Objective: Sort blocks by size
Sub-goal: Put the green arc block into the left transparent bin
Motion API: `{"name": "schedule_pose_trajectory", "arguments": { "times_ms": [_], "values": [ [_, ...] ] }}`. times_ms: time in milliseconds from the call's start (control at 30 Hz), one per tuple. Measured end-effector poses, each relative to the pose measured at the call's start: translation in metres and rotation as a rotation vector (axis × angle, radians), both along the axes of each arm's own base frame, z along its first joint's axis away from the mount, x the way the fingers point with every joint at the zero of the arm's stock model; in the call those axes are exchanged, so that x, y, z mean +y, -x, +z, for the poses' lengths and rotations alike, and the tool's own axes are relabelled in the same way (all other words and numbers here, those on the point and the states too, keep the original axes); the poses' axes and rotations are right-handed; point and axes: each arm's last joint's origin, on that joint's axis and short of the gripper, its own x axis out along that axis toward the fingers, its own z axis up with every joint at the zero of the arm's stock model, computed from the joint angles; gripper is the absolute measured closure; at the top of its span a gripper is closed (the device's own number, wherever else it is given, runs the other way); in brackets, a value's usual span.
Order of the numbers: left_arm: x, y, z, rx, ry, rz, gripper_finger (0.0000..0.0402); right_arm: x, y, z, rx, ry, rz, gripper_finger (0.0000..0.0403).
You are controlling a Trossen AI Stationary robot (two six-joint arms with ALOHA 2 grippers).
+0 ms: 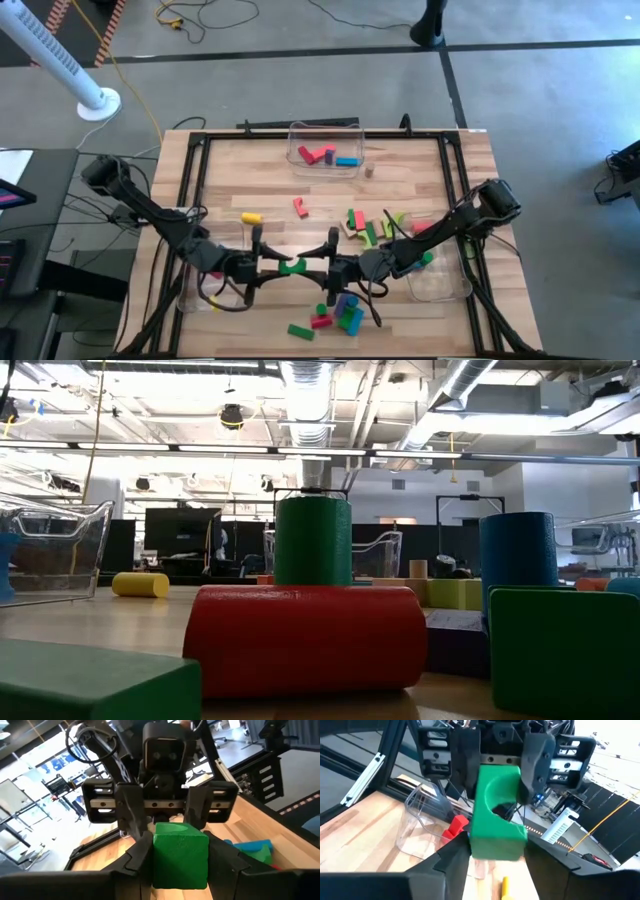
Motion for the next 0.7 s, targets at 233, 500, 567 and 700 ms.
{"name": "schedule_pose_trajectory", "arguments": {
  "times_ms": [233,500,567,700],
  "values": [
    [-0.002,0.014,0.005,0.026,0.006,-0.032,0.0272,0.000,0.000,0.000,0.002,0.001,0.000,0.0149],
    [0.008,0.043,0.010,0.154,0.055,-0.011,0.0272,0.001,0.000,-0.002,0.020,0.000,0.002,0.0147],
    [0.011,0.052,0.015,0.205,0.088,-0.009,0.0272,0.001,0.001,-0.004,0.032,-0.007,0.002,0.0147],
    [0.017,0.073,0.022,0.316,0.159,-0.002,0.0272,0.002,0.002,-0.008,0.068,-0.021,0.002,0.0146]
  ]
}}
